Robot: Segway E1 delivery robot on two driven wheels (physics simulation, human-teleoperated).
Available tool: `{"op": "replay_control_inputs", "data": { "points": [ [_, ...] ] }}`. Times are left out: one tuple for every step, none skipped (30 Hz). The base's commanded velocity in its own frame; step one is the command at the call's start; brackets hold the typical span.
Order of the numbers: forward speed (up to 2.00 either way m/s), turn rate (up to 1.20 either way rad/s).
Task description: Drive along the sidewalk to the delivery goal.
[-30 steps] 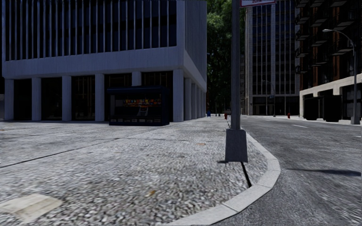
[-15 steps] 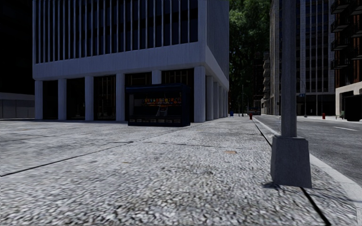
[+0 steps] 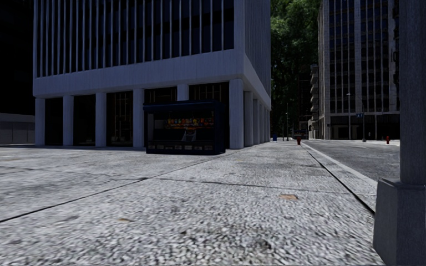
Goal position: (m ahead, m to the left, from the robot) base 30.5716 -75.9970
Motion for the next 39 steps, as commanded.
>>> {"op": "replay_control_inputs", "data": {
  "points": [
    [1.61,0.0],
    [1.61,0.0],
    [1.61,0.0],
    [1.61,0.0],
    [1.61,0.0],
    [1.61,0.0],
    [1.61,0.0],
    [1.61,0.0],
    [1.61,0.0],
    [1.61,0.0],
    [1.61,0.0],
    [1.61,-0.01],
    [1.61,-0.01],
    [1.61,-0.24],
    [2.0,-0.41],
    [2.0,-0.44],
    [2.0,-0.45],
    [2.0,-0.45],
    [2.0,-0.45],
    [2.0,-0.45],
    [2.0,-0.45],
    [2.0,-0.45],
    [2.0,-0.45],
    [2.0,-0.45],
    [2.0,-0.45],
    [2.0,-0.45],
    [2.0,-0.45],
    [2.0,-0.45],
    [2.0,-0.45],
    [2.0,-0.45],
    [2.0,-0.45],
    [2.0,-0.45],
    [2.0,-0.45],
    [2.0,-0.45],
    [2.0,-0.45],
    [2.0,-0.45],
    [2.0,-0.45],
    [2.0,-0.45],
    [2.0,-0.45]
  ]
}}
